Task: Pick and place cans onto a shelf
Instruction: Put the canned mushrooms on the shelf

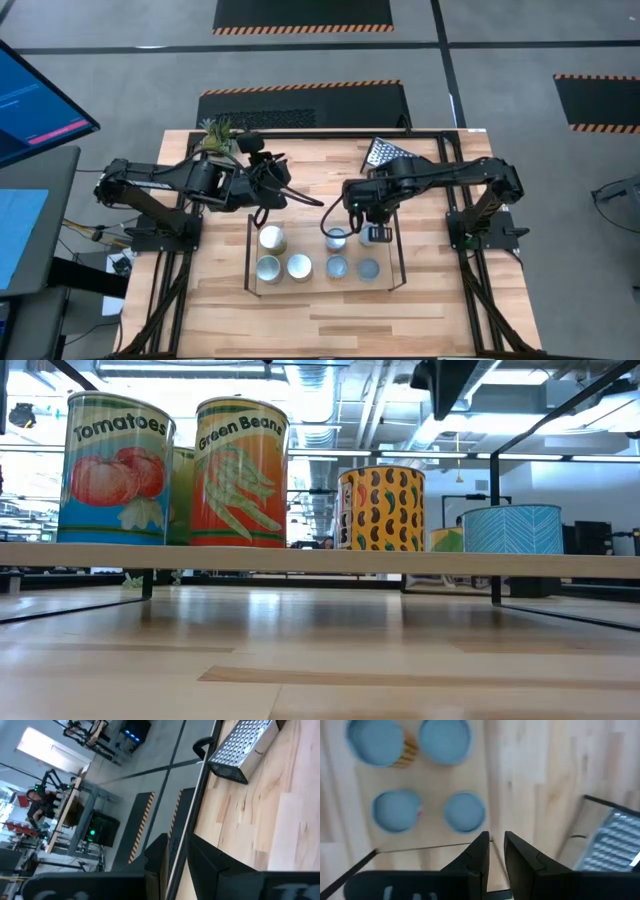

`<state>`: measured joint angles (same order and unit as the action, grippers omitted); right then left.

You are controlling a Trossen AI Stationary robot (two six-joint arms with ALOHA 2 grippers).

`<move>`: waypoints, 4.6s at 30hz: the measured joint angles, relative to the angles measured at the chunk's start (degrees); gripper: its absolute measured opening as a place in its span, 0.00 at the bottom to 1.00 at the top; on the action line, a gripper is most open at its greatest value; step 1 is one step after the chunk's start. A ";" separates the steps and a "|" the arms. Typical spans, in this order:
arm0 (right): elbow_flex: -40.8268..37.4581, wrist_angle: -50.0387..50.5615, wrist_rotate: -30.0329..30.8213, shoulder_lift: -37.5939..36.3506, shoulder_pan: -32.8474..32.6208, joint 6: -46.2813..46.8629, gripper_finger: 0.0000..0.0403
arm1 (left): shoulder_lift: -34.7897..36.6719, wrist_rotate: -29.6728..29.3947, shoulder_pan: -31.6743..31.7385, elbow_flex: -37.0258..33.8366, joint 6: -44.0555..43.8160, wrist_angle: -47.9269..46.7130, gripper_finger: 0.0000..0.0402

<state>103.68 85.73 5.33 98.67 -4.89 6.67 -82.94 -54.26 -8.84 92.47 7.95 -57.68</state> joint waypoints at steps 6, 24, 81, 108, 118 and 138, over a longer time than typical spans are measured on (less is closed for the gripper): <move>0.00 0.36 8.55 0.00 0.27 -0.60 0.20 | 0.00 0.00 0.00 0.00 0.06 0.21 0.14; 9.56 2.16 17.46 -0.04 8.72 -6.91 0.20 | 0.00 2.64 0.00 0.00 -0.22 0.18 0.14; -26.06 -19.74 9.87 0.00 3.95 -8.31 0.20 | 0.02 2.87 0.00 0.02 -2.86 -4.60 0.14; -29.16 -24.26 8.02 -0.02 0.44 -5.17 0.20 | 0.02 2.92 0.00 0.02 -3.26 -4.56 0.14; -30.38 -25.93 8.50 0.11 1.66 -3.88 0.20 | 0.02 4.98 -0.01 0.02 -3.26 -4.57 0.14; -30.36 -26.06 6.27 0.00 1.60 -3.62 0.20 | 0.02 4.98 0.00 0.02 -3.20 -4.60 0.14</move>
<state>73.32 59.67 11.60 98.67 -3.29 3.05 -82.91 -49.28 -8.84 92.49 4.75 -62.28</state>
